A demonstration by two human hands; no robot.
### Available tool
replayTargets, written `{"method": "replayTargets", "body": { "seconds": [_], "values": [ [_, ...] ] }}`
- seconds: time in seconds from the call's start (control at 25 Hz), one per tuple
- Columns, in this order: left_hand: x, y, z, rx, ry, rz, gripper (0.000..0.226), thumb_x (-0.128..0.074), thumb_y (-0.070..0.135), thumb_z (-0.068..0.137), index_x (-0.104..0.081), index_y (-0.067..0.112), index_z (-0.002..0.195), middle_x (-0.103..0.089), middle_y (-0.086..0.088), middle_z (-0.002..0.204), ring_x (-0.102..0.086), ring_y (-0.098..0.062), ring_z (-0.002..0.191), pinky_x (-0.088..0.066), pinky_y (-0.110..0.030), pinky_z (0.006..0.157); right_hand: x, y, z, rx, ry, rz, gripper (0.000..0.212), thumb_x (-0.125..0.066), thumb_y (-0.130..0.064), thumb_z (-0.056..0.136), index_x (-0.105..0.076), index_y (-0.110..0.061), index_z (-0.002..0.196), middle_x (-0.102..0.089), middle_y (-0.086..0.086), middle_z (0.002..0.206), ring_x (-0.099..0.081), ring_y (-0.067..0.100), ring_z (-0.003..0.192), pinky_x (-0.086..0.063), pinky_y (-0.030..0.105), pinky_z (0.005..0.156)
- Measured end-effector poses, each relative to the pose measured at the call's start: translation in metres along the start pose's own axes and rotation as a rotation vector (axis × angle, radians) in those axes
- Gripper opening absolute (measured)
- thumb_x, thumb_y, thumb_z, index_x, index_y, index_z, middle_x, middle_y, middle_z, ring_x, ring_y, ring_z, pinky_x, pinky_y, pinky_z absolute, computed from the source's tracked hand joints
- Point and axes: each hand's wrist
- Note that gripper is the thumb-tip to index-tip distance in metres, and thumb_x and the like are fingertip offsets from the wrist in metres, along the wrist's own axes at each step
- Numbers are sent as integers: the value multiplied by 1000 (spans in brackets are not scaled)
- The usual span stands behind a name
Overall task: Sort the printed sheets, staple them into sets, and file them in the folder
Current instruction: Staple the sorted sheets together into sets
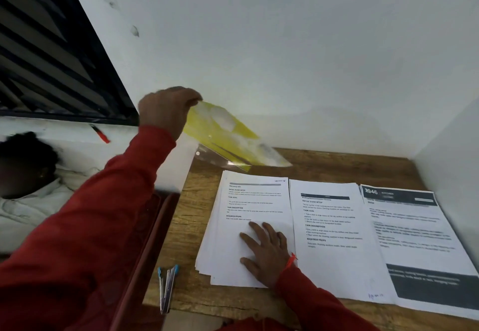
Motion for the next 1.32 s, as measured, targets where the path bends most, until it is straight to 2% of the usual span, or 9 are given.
{"method": "replayTargets", "body": {
  "seconds": [0.12, 0.32, 0.64, 0.76, 0.84, 0.92, 1.0, 1.2, 1.32],
  "values": [
    [-20, 15, 42, 98, -157, 50, 19, -56, 29, 93, -70, 36, 103, -71, 2, 106, -64, -36, 92, -43, -37, 76, 2, 1, -2, 6, 18, 10, 59, -46, -67, 74, -57, -40, 124, -53, -2, 139, -38, 28, 126, -52, 51, 87],
    [-58, 31, 99, 139, -207, 42, 32, -51, 18, 92, -67, 39, 110, -69, 3, 104, -62, -35, 95, -37, -35, 78, -2, 2, -2, 7, 63, 49, 59, -49, -69, 75, -55, -42, 127, -50, -4, 142, -38, 26, 130, -50, 50, 89],
    [-147, -1, 62, -181, -313, 295, 18, -53, 23, 93, -69, 24, 102, -70, -5, 102, -59, -34, 95, -40, -43, 82, -6, 3, -3, 4, 98, 95, 61, -54, -67, 71, -54, -43, 128, -46, -6, 146, -40, 25, 133, -46, 48, 94],
    [-168, -10, 29, -230, -243, 323, 37, -62, 20, 88, -59, 24, 125, -61, -5, 120, -56, -35, 107, -42, -51, 89, -7, 4, -2, 13, 87, 95, 62, -55, -66, 71, -54, -42, 128, -45, -5, 147, -40, 26, 133, -46, 48, 94],
    [-176, -8, 18, -200, -165, 357, 62, -57, 22, 89, -34, 29, 147, -43, -7, 141, -45, -35, 125, -33, -55, 99, -6, 4, -1, 15, 82, 74, 62, -54, -66, 71, -53, -43, 129, -44, -5, 148, -40, 26, 134, -46, 48, 94],
    [-177, -4, 11, -225, -40, 364, 75, -49, 10, 87, -20, 34, 152, -25, -10, 155, -28, -38, 140, -23, -57, 108, -5, 3, -1, 15, 75, 64, 62, -53, -66, 71, -53, -43, 129, -45, -5, 148, -39, 26, 133, -46, 48, 94],
    [-176, -2, 7, -331, 44, 377, 83, -45, -3, 81, -23, 35, 152, -22, -13, 158, -18, -41, 144, -19, -59, 113, -4, 3, -1, 10, 70, 69, 60, -53, -66, 72, -54, -43, 128, -46, -5, 147, -38, 26, 133, -48, 48, 93],
    [-174, -5, -2, -281, 73, 317, 64, -53, 8, 86, -40, 34, 143, -26, -7, 155, -21, -35, 143, -21, -56, 114, -3, 4, 1, -7, 185, 106, 50, -47, -58, 87, -50, -38, 133, -44, 0, 147, -34, 26, 137, -45, 50, 98],
    [-177, -9, -43, 39, 80, 84, 32, -54, 20, 91, -57, 33, 121, -41, -2, 136, -36, -26, 129, -27, -50, 104, 4, 5, 1, -59, 321, 171, 44, -40, -51, 94, -52, -34, 133, -44, 3, 148, -35, 26, 138, -40, 49, 104]
  ]
}}
Point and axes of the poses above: each hand's wrist, its own z-axis towards the middle knuckle, its own x-axis out of the back of the hand, y = z × x
